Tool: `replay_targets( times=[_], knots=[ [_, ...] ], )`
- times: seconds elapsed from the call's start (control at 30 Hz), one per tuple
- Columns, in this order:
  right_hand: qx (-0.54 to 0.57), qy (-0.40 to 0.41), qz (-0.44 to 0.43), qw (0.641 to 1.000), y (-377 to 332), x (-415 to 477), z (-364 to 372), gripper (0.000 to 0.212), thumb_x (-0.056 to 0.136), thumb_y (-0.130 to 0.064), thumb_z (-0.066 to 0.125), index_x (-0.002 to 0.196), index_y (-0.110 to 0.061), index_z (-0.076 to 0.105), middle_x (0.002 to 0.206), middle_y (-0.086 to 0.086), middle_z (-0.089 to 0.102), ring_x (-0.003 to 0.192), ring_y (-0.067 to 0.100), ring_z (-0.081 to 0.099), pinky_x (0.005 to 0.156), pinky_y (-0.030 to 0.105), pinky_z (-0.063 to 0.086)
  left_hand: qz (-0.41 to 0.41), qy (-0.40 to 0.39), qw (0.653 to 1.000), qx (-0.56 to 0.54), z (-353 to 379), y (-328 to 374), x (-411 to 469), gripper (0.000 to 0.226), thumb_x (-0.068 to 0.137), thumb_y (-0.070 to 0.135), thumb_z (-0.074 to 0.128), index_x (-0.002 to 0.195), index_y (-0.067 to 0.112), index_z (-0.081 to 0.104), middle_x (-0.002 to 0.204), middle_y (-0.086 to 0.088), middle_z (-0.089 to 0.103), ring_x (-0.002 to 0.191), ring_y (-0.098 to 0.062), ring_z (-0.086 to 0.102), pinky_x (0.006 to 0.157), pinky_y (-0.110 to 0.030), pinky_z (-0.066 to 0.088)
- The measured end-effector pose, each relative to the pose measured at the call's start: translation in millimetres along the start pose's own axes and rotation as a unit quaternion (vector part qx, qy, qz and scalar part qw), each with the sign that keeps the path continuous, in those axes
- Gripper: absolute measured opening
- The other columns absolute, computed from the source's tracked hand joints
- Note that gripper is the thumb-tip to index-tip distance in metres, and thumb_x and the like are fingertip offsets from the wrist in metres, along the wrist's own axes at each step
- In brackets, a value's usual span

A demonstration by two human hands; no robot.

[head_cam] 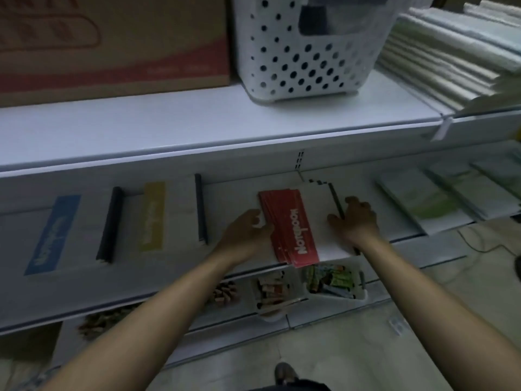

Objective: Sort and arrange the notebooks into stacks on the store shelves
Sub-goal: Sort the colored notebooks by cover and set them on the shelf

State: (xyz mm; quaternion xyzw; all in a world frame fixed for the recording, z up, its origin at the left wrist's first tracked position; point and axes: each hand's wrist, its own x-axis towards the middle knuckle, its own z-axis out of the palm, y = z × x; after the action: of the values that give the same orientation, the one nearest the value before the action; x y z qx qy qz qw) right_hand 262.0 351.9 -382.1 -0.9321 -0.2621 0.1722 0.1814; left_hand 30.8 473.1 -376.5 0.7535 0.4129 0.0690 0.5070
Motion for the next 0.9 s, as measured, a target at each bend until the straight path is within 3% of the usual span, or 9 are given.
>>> replay_targets(
  times=[0.07,0.17,0.23,0.33,0.47,0.53,0.63,0.73,0.9],
  knots=[
    [0.03,-0.044,0.001,0.999,16,13,-1,0.08,0.089,-0.051,0.064,0.151,-0.011,0.032,0.142,0.019,0.048,0.125,0.038,0.05,0.099,0.042,0.048,-0.076,0.039,0.992,-0.093,30,12,15,0.069,0.1,0.039,0.063,0.158,0.017,0.033,0.156,-0.007,0.045,0.137,-0.022,0.05,0.115,-0.035,0.041],
    [0.09,-0.094,-0.039,0.991,17,22,2,0.062,0.092,-0.042,0.067,0.139,-0.008,0.046,0.132,0.012,0.058,0.103,0.025,0.057,0.079,0.029,0.046,-0.141,0.123,0.965,-0.182,54,26,32,0.081,0.089,0.038,0.071,0.157,0.013,0.035,0.156,-0.013,0.046,0.134,-0.028,0.053,0.113,-0.039,0.043],
    [0.13,-0.124,-0.051,0.982,10,23,8,0.058,0.088,-0.04,0.073,0.133,-0.01,0.052,0.129,0.008,0.06,0.098,0.02,0.056,0.076,0.027,0.045,-0.169,0.149,0.946,-0.233,62,38,36,0.085,0.087,0.035,0.074,0.157,0.009,0.033,0.151,-0.014,0.049,0.127,-0.03,0.058,0.108,-0.041,0.048],
    [0.144,-0.148,-0.068,0.976,2,25,13,0.061,0.081,-0.042,0.08,0.128,-0.011,0.056,0.124,0.007,0.064,0.103,0.024,0.063,0.074,0.024,0.048,-0.175,0.175,0.925,-0.289,71,44,36,0.065,0.09,0.019,0.074,0.144,-0.002,0.046,0.116,-0.014,0.066,0.103,-0.029,0.066,0.096,-0.044,0.056],
    [0.175,-0.164,-0.068,0.968,8,30,11,0.056,0.078,-0.04,0.083,0.122,-0.012,0.061,0.113,0.003,0.066,0.086,0.016,0.057,0.054,0.013,0.039,-0.189,0.172,0.905,-0.341,67,38,36,0.032,0.086,0.01,0.075,0.112,-0.008,0.07,0.109,-0.026,0.074,0.09,-0.033,0.073,0.09,-0.049,0.059],
    [0.2,-0.168,-0.072,0.963,14,34,12,0.056,0.077,-0.039,0.083,0.123,-0.013,0.063,0.117,0.003,0.068,0.084,0.014,0.059,0.056,0.014,0.042,-0.185,0.153,0.899,-0.366,67,41,34,0.022,0.09,0.004,0.071,0.11,-0.004,0.072,0.108,-0.025,0.074,0.087,-0.031,0.073,0.086,-0.045,0.06],
    [0.246,-0.18,-0.075,0.949,20,38,12,0.067,0.076,-0.038,0.085,0.131,-0.013,0.057,0.124,0.004,0.066,0.094,0.018,0.064,0.072,0.025,0.055,-0.136,0.115,0.913,-0.367,72,46,32,0.031,0.098,0.007,0.065,0.127,0.01,0.058,0.11,-0.015,0.072,0.088,-0.025,0.071,0.068,-0.034,0.061],
    [0.309,-0.183,-0.084,0.93,23,39,7,0.072,0.076,-0.033,0.086,0.135,-0.015,0.049,0.123,0.002,0.062,0.101,0.02,0.065,0.087,0.037,0.058,-0.094,0.074,0.897,-0.426,78,46,29,0.03,0.102,0.011,0.059,0.129,0.023,0.053,0.112,-0.011,0.071,0.092,-0.025,0.071,0.076,-0.04,0.062],
    [0.405,-0.215,-0.129,0.88,25,44,-5,0.077,0.075,-0.019,0.088,0.133,-0.027,0.039,0.114,-0.004,0.064,0.097,0.013,0.068,0.08,0.032,0.059,0.001,0.096,0.921,-0.377,86,31,21,0.042,0.101,0.016,0.06,0.138,0.034,0.05,0.121,-0.001,0.073,0.107,-0.023,0.073,0.083,-0.042,0.062]
  ],
)
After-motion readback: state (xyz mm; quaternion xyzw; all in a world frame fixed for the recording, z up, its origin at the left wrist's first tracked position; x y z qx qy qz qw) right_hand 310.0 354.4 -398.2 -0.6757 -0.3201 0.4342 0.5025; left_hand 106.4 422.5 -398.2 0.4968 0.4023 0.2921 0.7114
